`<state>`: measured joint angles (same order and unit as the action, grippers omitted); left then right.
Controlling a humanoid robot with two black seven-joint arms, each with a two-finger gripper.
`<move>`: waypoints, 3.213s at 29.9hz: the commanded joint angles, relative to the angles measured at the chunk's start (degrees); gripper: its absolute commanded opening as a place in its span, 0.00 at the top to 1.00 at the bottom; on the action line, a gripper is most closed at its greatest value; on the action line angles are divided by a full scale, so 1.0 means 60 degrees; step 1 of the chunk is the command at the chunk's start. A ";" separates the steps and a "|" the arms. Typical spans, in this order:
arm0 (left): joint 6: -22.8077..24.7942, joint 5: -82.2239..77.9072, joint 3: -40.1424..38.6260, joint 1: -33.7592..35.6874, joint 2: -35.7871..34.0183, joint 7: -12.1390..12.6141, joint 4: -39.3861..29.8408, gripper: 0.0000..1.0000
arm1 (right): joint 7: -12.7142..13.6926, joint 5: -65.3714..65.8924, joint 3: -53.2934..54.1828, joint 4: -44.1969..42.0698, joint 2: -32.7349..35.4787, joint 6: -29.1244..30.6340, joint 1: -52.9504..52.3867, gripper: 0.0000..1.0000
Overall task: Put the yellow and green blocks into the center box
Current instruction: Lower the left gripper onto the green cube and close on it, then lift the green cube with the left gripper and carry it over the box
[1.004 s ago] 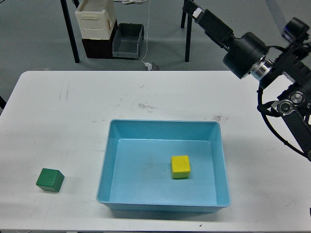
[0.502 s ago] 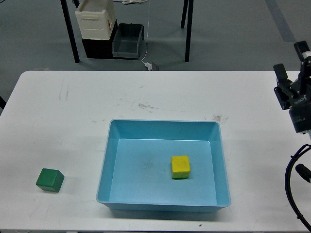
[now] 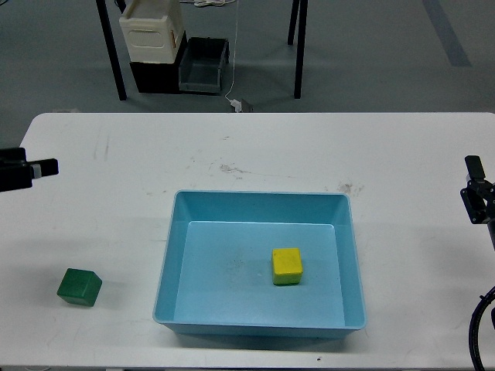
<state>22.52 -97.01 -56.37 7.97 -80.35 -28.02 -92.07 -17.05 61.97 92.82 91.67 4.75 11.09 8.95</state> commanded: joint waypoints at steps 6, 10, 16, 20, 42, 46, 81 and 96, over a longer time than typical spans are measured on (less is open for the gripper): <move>-0.1952 -0.3223 0.2304 0.0019 -0.0129 0.0003 0.0038 0.01 | -0.0089 0.0000 -0.0074 -0.0029 -0.0001 -0.0033 0.0178 0.01; -0.1952 -0.4089 0.2700 0.0004 0.0002 0.0003 0.0038 0.01 | -0.0103 0.0000 -0.0104 -0.0044 -0.0030 -0.0033 0.0251 0.01; -0.1849 -0.4660 0.3228 0.0019 0.0515 0.0003 0.0169 0.01 | -0.0089 -0.0015 -0.0104 -0.0044 -0.0030 -0.0033 0.0251 0.01; -0.1119 -0.4664 0.3243 0.0048 0.0896 0.0003 0.0360 0.01 | -0.0089 0.0000 -0.0089 -0.0044 -0.0030 -0.0033 0.0280 0.01; 0.0289 -0.4149 0.3317 0.0971 0.2698 0.0003 0.1181 0.00 | -0.0103 -0.0030 -0.0060 -0.0088 -0.0030 -0.0091 0.0339 0.01; 0.0319 -0.4163 0.3316 0.1030 0.2786 0.0003 0.1195 0.00 | -0.0103 -0.0015 -0.0089 -0.0088 -0.0030 -0.0091 0.0398 0.01; -0.1146 -0.2350 0.3565 0.3019 0.2393 0.0003 0.1649 0.75 | -0.0103 -0.0030 -0.0045 -0.0088 -0.0059 -0.0121 0.0500 0.01; 0.0725 -0.1467 0.3858 0.6550 0.2534 0.0003 -0.0972 0.75 | -0.0103 -0.0030 -0.0118 -0.0103 -0.0089 -0.0121 0.0530 0.00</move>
<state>21.66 -104.44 -33.47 43.79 -69.06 -28.01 -94.81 -17.65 61.79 92.25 91.05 4.26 10.37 12.13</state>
